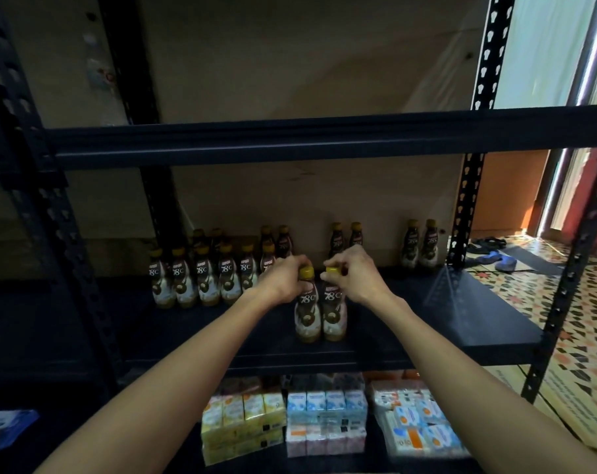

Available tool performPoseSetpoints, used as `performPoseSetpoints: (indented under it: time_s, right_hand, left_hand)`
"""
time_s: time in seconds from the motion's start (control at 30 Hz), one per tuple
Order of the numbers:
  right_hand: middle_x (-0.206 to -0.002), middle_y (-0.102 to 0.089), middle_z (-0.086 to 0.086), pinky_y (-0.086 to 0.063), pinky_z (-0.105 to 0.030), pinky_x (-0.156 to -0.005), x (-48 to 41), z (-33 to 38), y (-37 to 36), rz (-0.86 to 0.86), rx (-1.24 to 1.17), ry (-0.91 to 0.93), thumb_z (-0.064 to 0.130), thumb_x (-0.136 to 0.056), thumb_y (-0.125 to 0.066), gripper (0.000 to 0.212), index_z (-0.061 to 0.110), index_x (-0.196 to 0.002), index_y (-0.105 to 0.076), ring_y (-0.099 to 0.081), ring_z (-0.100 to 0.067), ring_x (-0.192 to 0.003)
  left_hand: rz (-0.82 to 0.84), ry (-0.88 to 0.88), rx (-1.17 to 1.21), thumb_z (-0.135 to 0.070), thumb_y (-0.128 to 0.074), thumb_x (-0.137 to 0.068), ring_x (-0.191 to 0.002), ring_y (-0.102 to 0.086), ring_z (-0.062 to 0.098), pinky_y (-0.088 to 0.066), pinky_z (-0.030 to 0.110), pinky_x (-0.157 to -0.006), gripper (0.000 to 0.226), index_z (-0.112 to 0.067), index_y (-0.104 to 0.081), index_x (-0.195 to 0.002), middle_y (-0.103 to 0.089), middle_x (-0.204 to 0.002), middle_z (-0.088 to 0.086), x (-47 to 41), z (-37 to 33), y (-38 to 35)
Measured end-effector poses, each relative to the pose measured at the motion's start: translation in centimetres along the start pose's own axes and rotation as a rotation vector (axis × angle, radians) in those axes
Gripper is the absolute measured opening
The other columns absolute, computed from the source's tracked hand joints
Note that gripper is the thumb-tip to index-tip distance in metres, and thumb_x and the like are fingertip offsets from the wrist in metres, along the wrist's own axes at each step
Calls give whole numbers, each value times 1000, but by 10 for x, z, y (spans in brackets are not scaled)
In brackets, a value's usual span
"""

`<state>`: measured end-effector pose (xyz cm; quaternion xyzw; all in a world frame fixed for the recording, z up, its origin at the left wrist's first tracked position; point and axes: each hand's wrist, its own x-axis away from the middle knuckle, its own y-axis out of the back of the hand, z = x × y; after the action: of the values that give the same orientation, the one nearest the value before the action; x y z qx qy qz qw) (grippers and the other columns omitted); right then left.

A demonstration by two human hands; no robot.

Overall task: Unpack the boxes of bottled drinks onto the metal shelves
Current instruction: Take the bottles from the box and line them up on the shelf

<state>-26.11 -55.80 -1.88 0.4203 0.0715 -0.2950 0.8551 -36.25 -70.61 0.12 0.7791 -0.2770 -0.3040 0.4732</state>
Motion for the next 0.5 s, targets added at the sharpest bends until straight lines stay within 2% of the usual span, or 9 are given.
performPoseSetpoints:
  time_s: [0.1,0.17,0.23,0.3,0.4,0.5]
  right_hand:
    - [-122,-60,-1,-50,-19,-86,-8,1,6,47,-34,-28,18,-93,-72,24,23,-116,-73,-61,-14,-107]
    - [-127,-62,-2,-53,-16,-78,-12,4,11,128,-30,-32,13,-94,-69,35,28,-126,-69,-63,-11,-102]
    - [-131,-61,-2,-50,-19,-92,-13,4,13,149,9,-29,11,-96,-64,38,29,-130,-66,-61,-13,-113]
    - [-134,-61,-3,-44,-19,-99,-15,1,9,112,45,-43,17,-96,-66,28,29,-121,-70,-58,-14,-120]
    - [-123,-60,-1,-43,-21,-90,-13,-3,2,72,41,-34,31,-90,-75,22,29,-112,-73,-56,-13,-113]
    - [-110,-63,2,-45,-25,-86,-13,-3,0,14,4,0,27,-89,-76,9,31,-96,-72,-59,-14,-108]
  left_hand:
    - [9,1,6,-29,-72,-89,-119,-56,25,-50,42,-98,49,-27,-53,-134,-60,-129,7,-1,1,1]
    - [12,-1,17,-28,-72,-89,-120,-56,25,-49,41,-99,50,-26,-53,-136,-59,-130,7,-1,3,1]
    - [8,-7,37,-27,-72,-90,-120,-57,24,-49,39,-98,49,-25,-53,-136,-60,-130,6,-1,5,0]
    - [0,-9,47,-26,-71,-90,-119,-57,23,-50,37,-97,49,-25,-53,-136,-60,-130,5,-1,5,0]
    - [-4,-13,53,-26,-71,-91,-120,-57,23,-48,35,-95,50,-24,-52,-137,-59,-131,6,-3,5,-1]
    - [0,-20,46,-25,-71,-90,-120,-57,23,-49,35,-97,50,-24,-53,-136,-60,-130,6,-3,6,-1]
